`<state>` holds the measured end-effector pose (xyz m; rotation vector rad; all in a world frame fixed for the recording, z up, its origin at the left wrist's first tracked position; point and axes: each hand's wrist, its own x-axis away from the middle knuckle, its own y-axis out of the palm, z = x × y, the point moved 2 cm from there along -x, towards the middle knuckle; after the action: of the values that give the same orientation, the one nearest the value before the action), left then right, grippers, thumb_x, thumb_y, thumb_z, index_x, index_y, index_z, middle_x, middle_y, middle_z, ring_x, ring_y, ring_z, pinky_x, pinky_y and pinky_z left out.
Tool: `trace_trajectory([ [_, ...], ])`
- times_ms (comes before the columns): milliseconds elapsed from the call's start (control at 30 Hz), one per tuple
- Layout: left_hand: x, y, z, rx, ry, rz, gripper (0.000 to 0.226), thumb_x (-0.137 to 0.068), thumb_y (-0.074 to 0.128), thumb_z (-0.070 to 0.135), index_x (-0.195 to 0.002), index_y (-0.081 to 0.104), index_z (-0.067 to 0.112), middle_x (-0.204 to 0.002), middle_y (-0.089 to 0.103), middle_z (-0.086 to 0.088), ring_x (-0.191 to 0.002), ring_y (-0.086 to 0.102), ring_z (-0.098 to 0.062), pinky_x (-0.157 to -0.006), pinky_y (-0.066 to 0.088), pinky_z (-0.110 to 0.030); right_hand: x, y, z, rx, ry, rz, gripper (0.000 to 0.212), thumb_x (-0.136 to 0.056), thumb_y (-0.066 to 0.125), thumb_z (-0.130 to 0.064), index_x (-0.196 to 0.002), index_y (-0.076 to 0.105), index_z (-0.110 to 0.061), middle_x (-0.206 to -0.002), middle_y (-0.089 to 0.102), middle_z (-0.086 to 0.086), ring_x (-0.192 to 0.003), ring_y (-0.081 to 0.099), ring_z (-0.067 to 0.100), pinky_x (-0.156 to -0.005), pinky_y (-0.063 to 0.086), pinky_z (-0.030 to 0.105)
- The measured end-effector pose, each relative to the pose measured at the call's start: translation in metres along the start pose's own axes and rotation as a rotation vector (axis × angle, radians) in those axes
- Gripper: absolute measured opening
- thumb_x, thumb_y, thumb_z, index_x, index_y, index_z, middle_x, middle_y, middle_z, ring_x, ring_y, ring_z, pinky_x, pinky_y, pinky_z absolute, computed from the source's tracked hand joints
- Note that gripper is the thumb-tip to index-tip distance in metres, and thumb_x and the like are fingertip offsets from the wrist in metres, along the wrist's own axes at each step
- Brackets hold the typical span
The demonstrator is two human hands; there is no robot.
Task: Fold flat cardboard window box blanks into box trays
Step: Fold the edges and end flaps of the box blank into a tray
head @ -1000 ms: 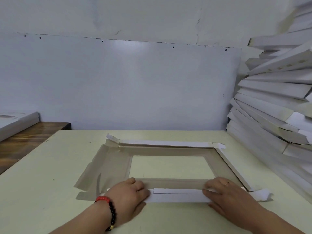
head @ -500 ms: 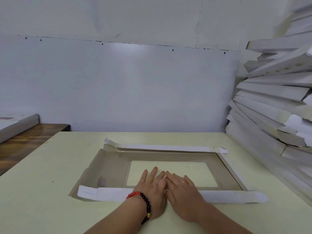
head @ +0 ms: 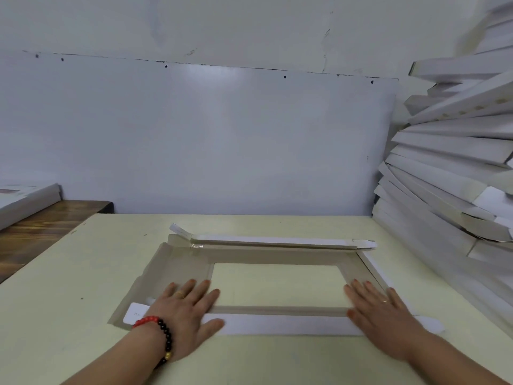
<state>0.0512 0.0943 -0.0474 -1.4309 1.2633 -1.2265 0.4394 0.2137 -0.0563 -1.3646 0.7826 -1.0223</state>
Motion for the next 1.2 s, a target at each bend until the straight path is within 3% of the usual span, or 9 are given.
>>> trace_trajectory([
  [233,0.015,0.000,-0.037,-0.008,-0.047,-0.040,0.105,-0.059,-0.022,0.083,-0.153,-0.002,0.038,-0.161,-0.005,0.012,-0.149,0.002,-0.014,-0.119,0.003,-0.042,0.015,0.003,0.041,-0.019,0.085,0.028,0.056,-0.101,0.009,-0.051,-0.150,-0.016,-0.038,-0.156,-0.021,-0.018,-0.147,-0.014,0.008,-0.118,-0.004,0.039],
  [400,0.030,-0.019,-0.054,-0.086,0.000,0.130,0.104,-0.068,-0.015,0.085,-0.137,0.047,0.036,-0.146,0.044,0.014,-0.136,0.041,-0.014,-0.110,0.031,-0.036,0.035,-0.011,0.044,-0.209,-0.032,0.243,0.040,-0.098,0.040,-0.052,-0.137,0.040,-0.046,-0.147,0.023,-0.031,-0.139,0.020,0.001,-0.109,0.021,0.024],
  [500,0.035,-0.028,-0.055,-0.162,0.115,0.401,0.061,-0.092,0.028,0.066,-0.081,0.075,0.030,-0.091,0.073,0.012,-0.087,0.072,-0.016,-0.074,0.057,-0.029,0.049,-0.020,0.041,-0.338,-0.096,0.317,0.011,-0.085,0.067,-0.045,-0.087,0.057,-0.044,-0.121,0.050,-0.033,-0.130,0.032,-0.001,-0.098,0.027,0.029],
  [567,0.034,-0.032,-0.051,-0.186,0.121,0.503,0.021,-0.063,0.082,0.044,-0.070,0.072,0.026,-0.078,0.072,0.010,-0.075,0.072,-0.018,-0.067,0.058,-0.030,0.053,-0.023,0.040,-0.356,-0.114,0.382,0.025,-0.080,0.075,-0.038,-0.071,0.053,-0.034,-0.102,0.058,-0.032,-0.127,0.035,-0.003,-0.097,0.025,0.030],
  [633,0.026,-0.029,-0.048,-0.132,0.079,0.423,0.039,-0.036,0.091,0.018,-0.068,0.071,0.027,-0.071,0.068,0.009,-0.066,0.069,-0.018,-0.066,0.058,-0.030,0.061,-0.026,0.033,-0.290,-0.147,0.420,0.036,-0.075,0.081,-0.036,-0.066,0.046,-0.033,-0.085,0.059,-0.028,-0.115,0.042,-0.009,-0.095,0.029,0.027],
  [800,0.009,-0.017,-0.025,-0.087,-0.141,0.312,0.038,-0.089,0.040,0.016,-0.120,0.056,0.031,-0.118,0.059,0.011,-0.115,0.052,-0.017,-0.103,0.029,-0.028,0.080,-0.033,-0.003,0.012,-0.284,0.501,0.023,-0.066,0.079,-0.039,-0.062,0.058,-0.031,-0.062,0.054,-0.018,-0.054,0.052,0.002,-0.057,0.042,0.015],
  [933,-0.002,-0.019,0.029,0.097,-0.123,0.278,0.048,-0.093,0.033,0.020,-0.136,0.045,0.036,-0.142,0.047,0.011,-0.131,0.041,-0.017,-0.112,0.020,-0.034,0.083,-0.019,-0.038,0.140,-0.189,0.729,0.049,-0.080,0.028,-0.009,-0.046,0.062,-0.014,-0.040,0.048,0.001,-0.027,0.042,0.010,-0.031,0.029,0.013],
  [1067,0.000,-0.023,0.109,0.141,0.081,0.240,0.049,-0.095,0.032,0.020,-0.143,0.034,0.032,-0.153,0.034,0.004,-0.142,0.028,-0.020,-0.116,0.006,-0.050,0.089,-0.035,-0.085,0.131,-0.147,0.719,0.004,-0.045,0.059,-0.016,-0.044,0.059,-0.013,-0.032,0.039,0.002,-0.020,0.036,0.012,-0.027,0.024,0.017],
  [1200,0.002,-0.023,0.172,0.226,0.201,0.161,0.046,-0.098,0.034,0.028,-0.144,0.036,0.033,-0.153,0.033,0.010,-0.145,0.022,-0.017,-0.114,-0.005,-0.056,0.088,-0.048,-0.134,0.107,-0.066,0.612,0.014,-0.046,0.075,-0.019,-0.048,0.063,-0.013,-0.037,0.049,0.008,-0.025,0.049,0.019,-0.026,0.037,0.029],
])
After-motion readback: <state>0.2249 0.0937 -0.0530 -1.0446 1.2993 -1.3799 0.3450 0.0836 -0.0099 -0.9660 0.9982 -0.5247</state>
